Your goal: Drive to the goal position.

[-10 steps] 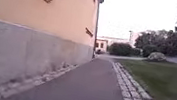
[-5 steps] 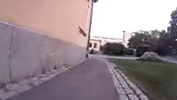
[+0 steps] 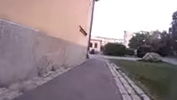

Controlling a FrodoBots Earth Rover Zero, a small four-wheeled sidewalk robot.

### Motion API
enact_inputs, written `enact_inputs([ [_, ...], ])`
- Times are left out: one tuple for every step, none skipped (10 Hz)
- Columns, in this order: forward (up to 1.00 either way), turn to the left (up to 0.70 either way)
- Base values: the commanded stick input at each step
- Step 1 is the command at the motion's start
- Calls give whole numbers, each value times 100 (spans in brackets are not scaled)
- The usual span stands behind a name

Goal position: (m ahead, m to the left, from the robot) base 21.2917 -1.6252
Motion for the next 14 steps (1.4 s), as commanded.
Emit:
enact_inputs([
  [50,0],
  [50,0],
  [50,0],
  [50,0],
  [50,0],
  [50,0],
  [50,0],
  [50,0],
  [50,-31],
  [50,-50],
  [50,-50],
  [50,-50],
  [50,-38],
  [50,-2],
])
